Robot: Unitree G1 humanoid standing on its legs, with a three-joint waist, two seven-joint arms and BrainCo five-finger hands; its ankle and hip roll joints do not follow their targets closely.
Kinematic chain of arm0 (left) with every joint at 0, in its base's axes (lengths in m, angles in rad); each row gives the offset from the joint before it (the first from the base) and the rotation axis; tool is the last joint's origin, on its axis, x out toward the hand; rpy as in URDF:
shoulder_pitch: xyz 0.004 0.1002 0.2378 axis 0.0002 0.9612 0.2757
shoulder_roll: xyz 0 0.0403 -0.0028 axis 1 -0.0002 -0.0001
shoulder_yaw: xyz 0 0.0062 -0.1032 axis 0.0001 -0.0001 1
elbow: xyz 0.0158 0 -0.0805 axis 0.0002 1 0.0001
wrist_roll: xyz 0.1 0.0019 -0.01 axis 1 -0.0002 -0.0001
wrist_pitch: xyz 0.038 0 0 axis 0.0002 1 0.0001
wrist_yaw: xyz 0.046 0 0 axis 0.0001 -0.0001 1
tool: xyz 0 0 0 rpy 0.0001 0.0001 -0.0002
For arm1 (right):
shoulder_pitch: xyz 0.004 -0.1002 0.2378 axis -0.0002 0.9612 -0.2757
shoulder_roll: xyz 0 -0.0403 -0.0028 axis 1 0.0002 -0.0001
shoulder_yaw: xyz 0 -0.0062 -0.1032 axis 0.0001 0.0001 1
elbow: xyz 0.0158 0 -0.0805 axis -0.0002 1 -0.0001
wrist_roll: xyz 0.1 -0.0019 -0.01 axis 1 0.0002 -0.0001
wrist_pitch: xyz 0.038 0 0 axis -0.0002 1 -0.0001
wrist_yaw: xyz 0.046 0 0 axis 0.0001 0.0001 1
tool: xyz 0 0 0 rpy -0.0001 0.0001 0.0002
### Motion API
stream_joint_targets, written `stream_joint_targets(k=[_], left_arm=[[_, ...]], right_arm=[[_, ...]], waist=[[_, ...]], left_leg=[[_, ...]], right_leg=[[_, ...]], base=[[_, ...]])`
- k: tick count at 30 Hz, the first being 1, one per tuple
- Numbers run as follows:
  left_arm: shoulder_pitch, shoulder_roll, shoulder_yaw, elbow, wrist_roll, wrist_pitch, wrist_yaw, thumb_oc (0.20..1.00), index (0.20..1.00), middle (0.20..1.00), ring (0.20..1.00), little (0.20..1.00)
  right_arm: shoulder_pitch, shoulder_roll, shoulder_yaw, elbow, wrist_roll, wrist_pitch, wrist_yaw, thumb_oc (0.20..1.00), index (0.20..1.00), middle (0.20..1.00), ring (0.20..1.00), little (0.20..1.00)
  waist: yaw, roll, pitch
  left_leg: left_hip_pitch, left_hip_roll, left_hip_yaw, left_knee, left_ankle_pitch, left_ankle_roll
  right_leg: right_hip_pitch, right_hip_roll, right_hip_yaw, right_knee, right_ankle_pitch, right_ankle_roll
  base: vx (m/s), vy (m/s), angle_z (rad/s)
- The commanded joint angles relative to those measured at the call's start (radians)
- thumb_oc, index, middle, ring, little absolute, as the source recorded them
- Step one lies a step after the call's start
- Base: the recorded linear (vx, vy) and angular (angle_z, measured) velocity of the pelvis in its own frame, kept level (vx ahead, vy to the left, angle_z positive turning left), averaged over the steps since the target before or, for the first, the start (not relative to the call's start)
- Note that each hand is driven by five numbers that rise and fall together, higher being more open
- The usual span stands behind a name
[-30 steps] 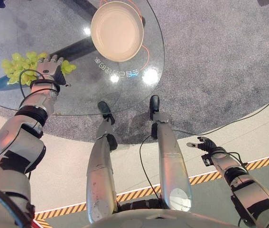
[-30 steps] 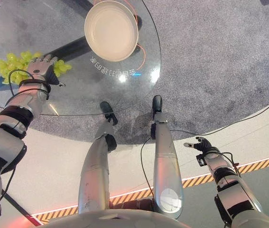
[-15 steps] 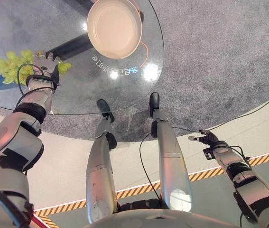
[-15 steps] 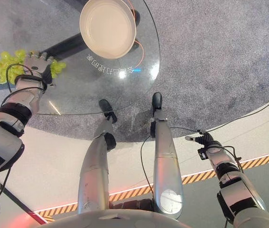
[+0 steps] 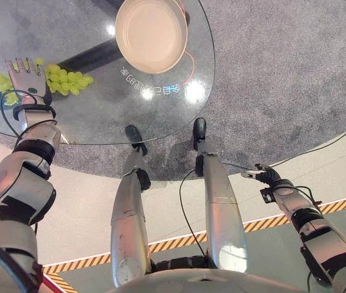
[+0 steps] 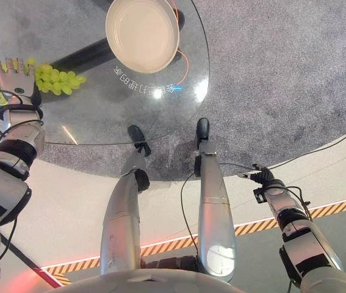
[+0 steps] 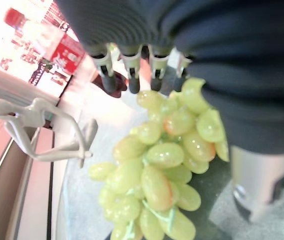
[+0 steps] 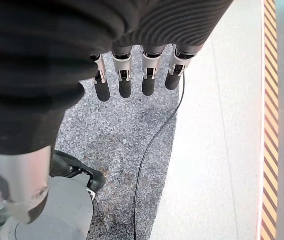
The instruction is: Pick up fruits into the plate
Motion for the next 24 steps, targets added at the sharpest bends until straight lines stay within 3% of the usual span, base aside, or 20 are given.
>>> stream_joint_targets(k=[1, 10, 19, 24], left_arm=[[0.042, 0.075, 0.1, 0.034, -0.006, 0.056, 0.051, 1.0, 1.0, 1.0, 1.0, 1.0], [0.039, 0.09, 0.141, 0.006, -0.065, -0.009, 0.171, 1.0, 1.0, 1.0, 1.0, 1.0], [0.015, 0.08, 0.17, 0.029, -0.109, -0.051, 0.278, 1.0, 1.0, 1.0, 1.0, 1.0], [-0.041, 0.073, 0.158, 0.052, -0.141, -0.055, 0.26, 1.0, 1.0, 1.0, 1.0, 1.0]], right_arm=[[0.091, -0.047, 0.0, -0.022, 0.024, 0.016, -0.013, 1.0, 1.0, 1.0, 1.0, 1.0], [0.13, -0.038, -0.005, -0.046, 0.039, 0.005, -0.012, 1.0, 1.0, 1.0, 1.0, 1.0], [0.169, -0.022, 0.004, -0.011, 0.03, -0.053, 0.019, 1.0, 1.0, 1.0, 1.0, 1.0], [0.187, -0.016, 0.002, 0.005, 0.023, -0.062, 0.028, 1.0, 1.0, 1.0, 1.0, 1.0]], waist=[[-0.004, -0.004, -0.023], [-0.006, -0.024, -0.023], [-0.011, -0.042, -0.023], [-0.009, -0.04, -0.023]], left_leg=[[-0.055, -0.043, -0.059, 0.197, -0.153, -0.014], [-0.106, -0.035, -0.059, 0.248, -0.174, -0.009], [-0.101, -0.035, -0.052, 0.247, -0.179, -0.007], [-0.087, -0.053, -0.059, 0.236, -0.175, -0.004]], right_leg=[[0.034, 0.047, -0.001, -0.098, 0.085, 0.0], [-0.007, 0.051, 0.003, -0.067, 0.084, -0.002], [0.002, 0.046, 0.0, -0.087, 0.096, 0.008], [0.019, 0.036, 0.0, -0.106, 0.103, 0.012]], base=[[0.0, 0.0, 0.0], [-0.01, 0.01, 0.02], [0.0, 0.019, 0.01], [0.02, 0.023, 0.02]])
